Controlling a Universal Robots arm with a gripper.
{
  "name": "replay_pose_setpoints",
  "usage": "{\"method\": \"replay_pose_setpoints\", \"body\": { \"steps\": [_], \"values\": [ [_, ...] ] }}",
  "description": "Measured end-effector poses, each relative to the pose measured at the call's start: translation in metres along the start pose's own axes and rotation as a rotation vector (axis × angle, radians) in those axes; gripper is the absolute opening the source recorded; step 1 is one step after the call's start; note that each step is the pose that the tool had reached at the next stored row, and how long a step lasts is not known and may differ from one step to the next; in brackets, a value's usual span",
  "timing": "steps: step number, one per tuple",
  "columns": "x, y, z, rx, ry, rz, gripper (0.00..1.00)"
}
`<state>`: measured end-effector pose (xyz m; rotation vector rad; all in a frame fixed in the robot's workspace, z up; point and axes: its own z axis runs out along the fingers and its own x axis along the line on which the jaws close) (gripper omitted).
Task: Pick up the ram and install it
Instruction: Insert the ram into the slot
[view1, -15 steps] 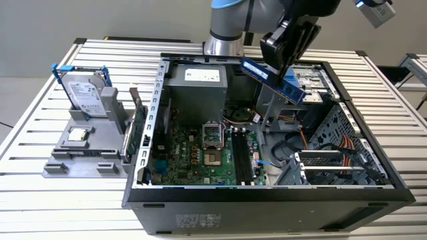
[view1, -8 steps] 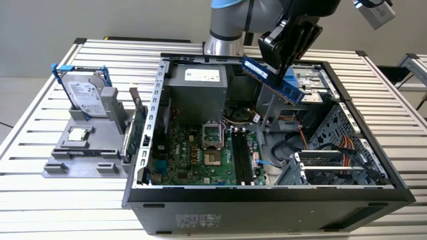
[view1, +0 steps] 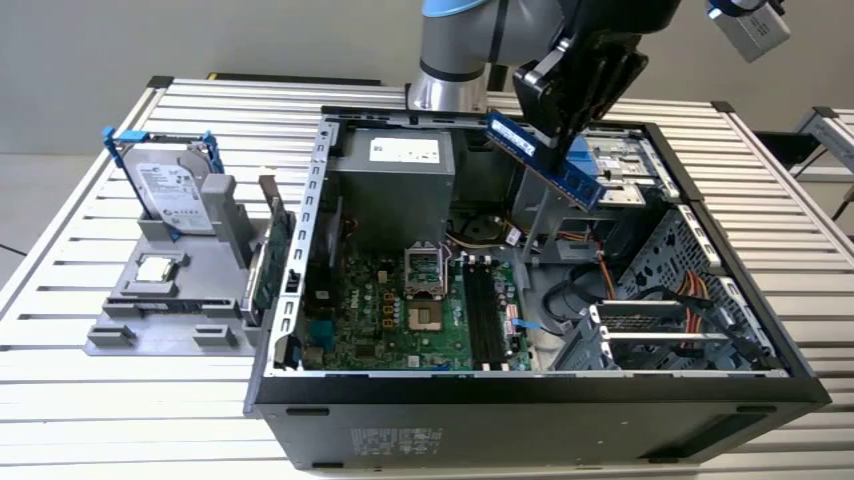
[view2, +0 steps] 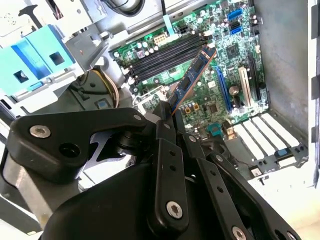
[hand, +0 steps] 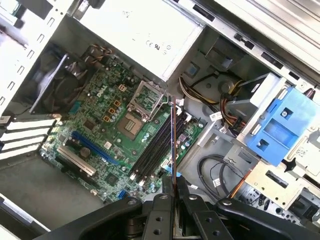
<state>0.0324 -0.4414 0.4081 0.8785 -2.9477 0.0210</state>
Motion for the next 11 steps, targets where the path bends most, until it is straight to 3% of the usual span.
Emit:
{"method": "replay_pose_setpoints", "body": {
  "steps": [11],
  "values": [
    [0.0000,0.0000,0.0000,-0.0059,-0.0005,0.088,0.00]
  ]
}}
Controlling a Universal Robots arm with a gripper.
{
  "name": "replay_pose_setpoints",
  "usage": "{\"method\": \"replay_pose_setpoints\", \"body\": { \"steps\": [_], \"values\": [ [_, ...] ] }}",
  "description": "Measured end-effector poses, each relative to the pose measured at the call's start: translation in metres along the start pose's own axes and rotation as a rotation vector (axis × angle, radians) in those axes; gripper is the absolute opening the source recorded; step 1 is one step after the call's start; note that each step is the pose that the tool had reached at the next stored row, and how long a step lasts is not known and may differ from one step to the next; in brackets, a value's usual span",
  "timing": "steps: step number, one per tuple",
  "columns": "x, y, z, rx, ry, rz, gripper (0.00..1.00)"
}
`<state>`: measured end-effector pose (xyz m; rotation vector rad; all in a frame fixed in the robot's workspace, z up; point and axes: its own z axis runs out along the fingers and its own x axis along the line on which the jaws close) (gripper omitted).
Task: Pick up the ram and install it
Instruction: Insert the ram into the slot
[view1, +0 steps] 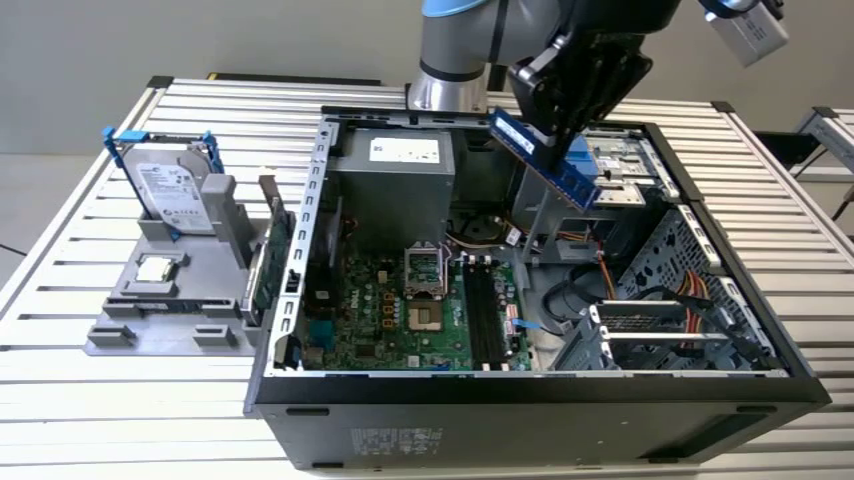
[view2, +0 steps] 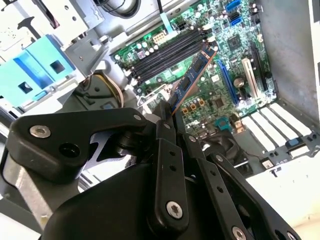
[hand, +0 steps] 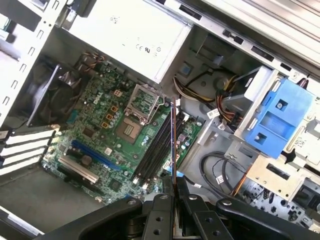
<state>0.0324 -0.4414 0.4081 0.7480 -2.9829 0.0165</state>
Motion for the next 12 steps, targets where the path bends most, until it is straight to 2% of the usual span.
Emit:
{"method": "replay_pose_setpoints", "body": {
  "steps": [12],
  "values": [
    [0.0000,0.0000,0.0000,-0.0056,-0.0005,0.083,0.00]
  ]
}}
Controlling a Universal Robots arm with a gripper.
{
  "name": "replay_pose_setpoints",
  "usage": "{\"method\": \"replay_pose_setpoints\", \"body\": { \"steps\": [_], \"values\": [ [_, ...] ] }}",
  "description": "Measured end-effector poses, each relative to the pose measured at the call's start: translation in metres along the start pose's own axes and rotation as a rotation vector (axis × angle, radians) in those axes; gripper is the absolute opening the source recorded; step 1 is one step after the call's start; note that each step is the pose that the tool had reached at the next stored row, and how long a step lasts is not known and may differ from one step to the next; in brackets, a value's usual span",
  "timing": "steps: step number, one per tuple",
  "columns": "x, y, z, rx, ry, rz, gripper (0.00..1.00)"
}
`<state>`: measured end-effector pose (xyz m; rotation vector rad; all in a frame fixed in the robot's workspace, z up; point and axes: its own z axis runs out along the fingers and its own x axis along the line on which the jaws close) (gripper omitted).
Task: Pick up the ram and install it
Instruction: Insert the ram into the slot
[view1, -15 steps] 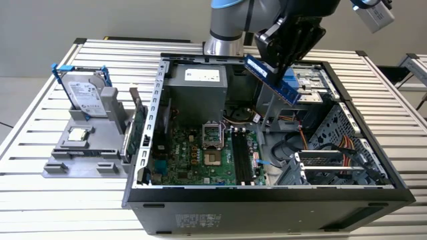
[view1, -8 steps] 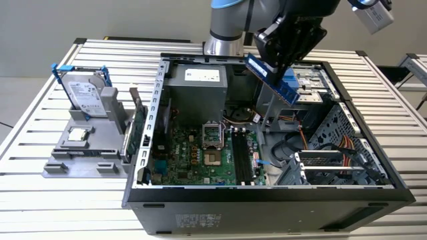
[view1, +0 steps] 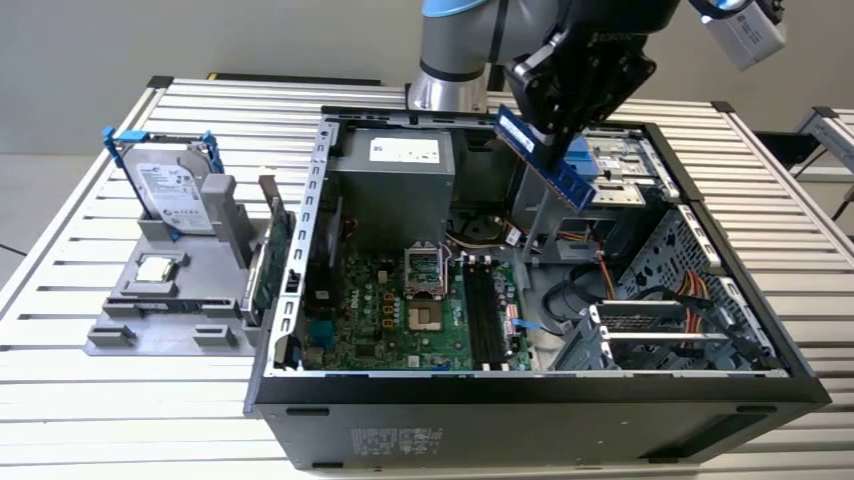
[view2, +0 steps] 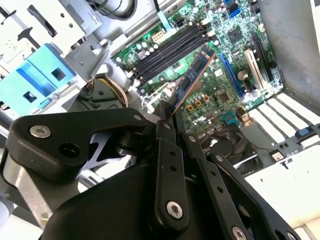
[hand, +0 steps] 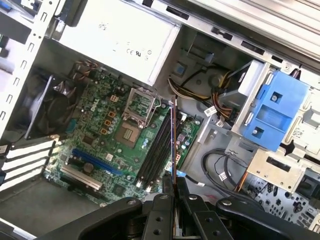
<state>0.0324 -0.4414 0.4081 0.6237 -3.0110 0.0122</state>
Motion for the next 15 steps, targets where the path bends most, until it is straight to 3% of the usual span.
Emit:
{"method": "replay_pose_setpoints", "body": {
  "steps": [15],
  "values": [
    [0.0000,0.0000,0.0000,-0.0063,-0.0006,0.094,0.00]
  ]
}}
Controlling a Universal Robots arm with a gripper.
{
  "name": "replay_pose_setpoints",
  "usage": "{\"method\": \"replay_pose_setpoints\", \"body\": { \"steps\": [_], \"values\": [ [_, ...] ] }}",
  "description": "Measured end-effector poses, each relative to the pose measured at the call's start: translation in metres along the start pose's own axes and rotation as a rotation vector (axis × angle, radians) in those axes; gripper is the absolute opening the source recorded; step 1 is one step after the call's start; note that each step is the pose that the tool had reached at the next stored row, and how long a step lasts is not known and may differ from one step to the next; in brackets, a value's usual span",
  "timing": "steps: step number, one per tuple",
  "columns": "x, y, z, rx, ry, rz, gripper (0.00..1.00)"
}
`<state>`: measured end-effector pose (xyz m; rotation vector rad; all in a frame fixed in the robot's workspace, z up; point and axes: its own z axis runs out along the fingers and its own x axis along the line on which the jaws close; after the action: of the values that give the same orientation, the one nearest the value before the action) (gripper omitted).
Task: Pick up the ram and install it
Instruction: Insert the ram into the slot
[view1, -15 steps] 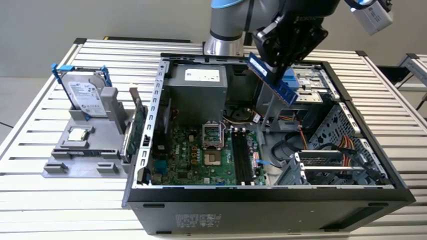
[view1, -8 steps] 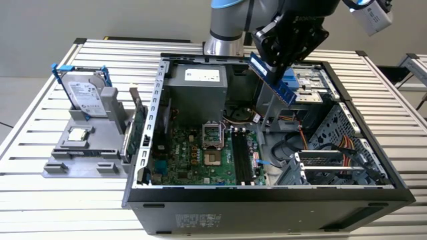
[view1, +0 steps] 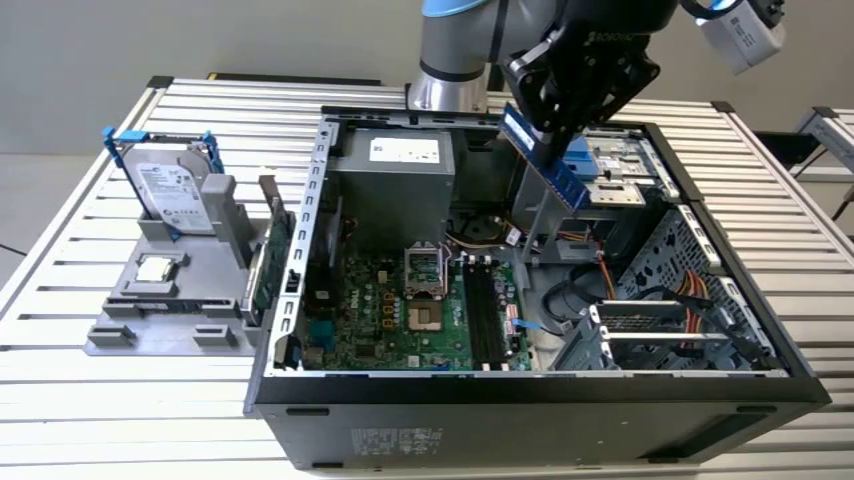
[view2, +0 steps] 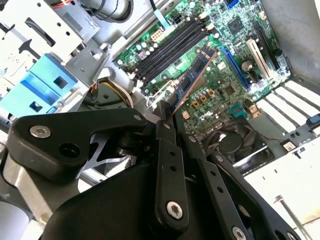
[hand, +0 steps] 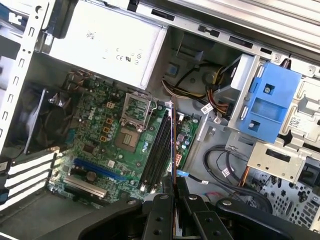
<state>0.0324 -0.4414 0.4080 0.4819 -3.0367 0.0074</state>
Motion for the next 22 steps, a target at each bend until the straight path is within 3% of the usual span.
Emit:
{"method": "replay_pose_setpoints", "body": {
  "steps": [22],
  "values": [
    [0.0000,0.0000,0.0000,-0.0084,-0.0007,0.126,0.00]
  ]
}}
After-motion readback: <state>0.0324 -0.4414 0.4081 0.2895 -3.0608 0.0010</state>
